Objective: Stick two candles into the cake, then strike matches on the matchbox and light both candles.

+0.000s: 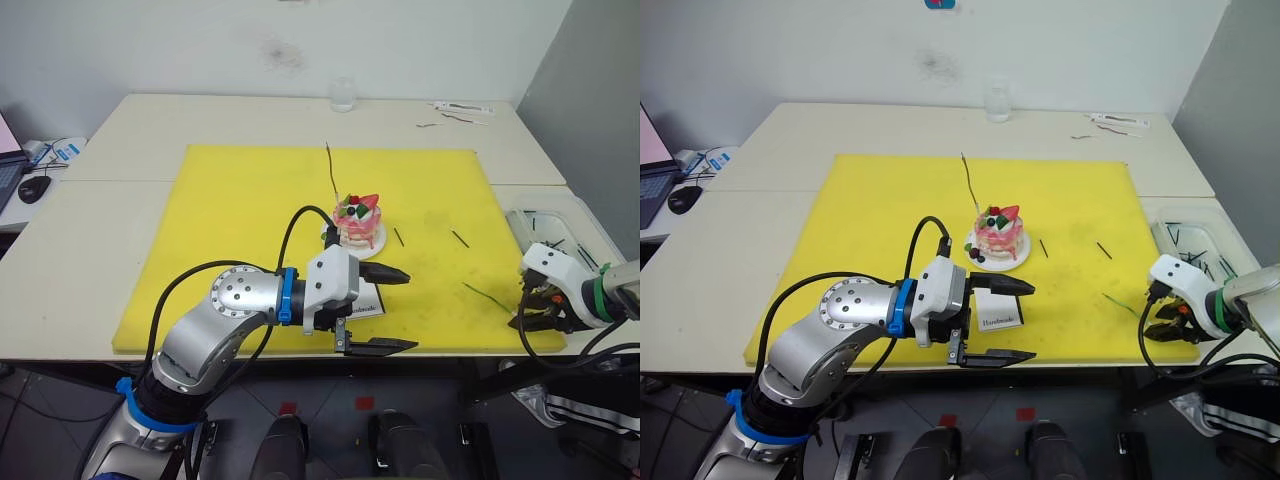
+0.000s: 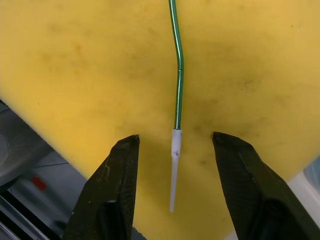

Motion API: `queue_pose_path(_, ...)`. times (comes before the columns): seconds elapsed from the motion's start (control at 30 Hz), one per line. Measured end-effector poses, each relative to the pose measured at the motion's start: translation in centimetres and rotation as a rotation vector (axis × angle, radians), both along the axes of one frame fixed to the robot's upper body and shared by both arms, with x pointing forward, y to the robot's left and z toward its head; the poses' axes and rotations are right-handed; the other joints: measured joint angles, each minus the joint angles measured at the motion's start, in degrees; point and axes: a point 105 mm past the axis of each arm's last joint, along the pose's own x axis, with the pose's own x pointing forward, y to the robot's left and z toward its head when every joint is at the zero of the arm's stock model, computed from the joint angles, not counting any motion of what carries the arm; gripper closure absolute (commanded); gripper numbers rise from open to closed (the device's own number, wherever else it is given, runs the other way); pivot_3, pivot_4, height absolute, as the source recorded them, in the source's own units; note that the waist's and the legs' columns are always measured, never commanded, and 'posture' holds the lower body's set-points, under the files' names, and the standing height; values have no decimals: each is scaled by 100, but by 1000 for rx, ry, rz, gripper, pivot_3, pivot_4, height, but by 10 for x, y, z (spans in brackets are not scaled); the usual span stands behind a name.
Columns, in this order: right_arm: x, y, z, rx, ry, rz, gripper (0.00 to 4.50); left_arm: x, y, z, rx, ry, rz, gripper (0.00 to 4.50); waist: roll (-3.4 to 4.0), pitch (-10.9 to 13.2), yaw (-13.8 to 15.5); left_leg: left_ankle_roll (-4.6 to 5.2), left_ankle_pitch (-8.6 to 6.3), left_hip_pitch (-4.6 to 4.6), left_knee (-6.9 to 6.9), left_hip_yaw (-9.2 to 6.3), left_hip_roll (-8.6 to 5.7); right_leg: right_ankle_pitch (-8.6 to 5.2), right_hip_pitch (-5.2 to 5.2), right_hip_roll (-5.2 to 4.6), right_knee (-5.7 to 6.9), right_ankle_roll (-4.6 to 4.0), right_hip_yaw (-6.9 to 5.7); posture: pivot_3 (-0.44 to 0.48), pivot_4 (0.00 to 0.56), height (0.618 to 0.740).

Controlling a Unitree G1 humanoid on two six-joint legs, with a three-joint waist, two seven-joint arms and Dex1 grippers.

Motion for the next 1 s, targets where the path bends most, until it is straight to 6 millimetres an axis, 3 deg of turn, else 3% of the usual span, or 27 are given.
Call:
queue_pose_path(0.13,2,5,-1,12,2,4,4482,-1,-2,-1,3,3,-9,0,0,0,-1,0,0,0,6,0,0,0,1,0,2,1,0,0,150,740)
queue_pose_path(0.47,1,5,-1,20,19,-7,4482,-2,0,-3,13,3,-9,0,0,0,0,2,-2,-10,20,-3,0,1,1,0,2,1,-2,0,150,740)
queue_pose_path(0.57,2,14,3,78,22,7,4482,-1,3,-7,19,14,3,0,0,0,-12,3,-2,-10,23,-2,1,2,0,0,3,3,-1,0,150,740)
queue_pose_path(0.7,26,65,39,347,-104,107,4482,8,14,-7,-37,76,98,0,2,1,-66,4,-2,-6,31,-3,12,8,0,11,11,9,-1,0,150,740)
queue_pose_path(0.8,56,110,84,617,-335,131,4482,26,30,-1,-147,121,277,0,1,1,-65,3,-2,-8,41,-15,21,12,6,30,11,11,0,0,150,740)
queue_pose_path(0.9,75,140,115,810,-527,108,4482,45,40,5,-261,150,449,0,2,0,-13,3,-2,-21,42,-30,17,28,5,35,8,36,0,0,150,740)
queue_pose_path(1.0,84,161,123,913,-653,82,4482,58,50,3,-305,159,584,0,3,0,60,3,-2,-34,41,-36,6,33,3,30,3,43,2,0,150,740)
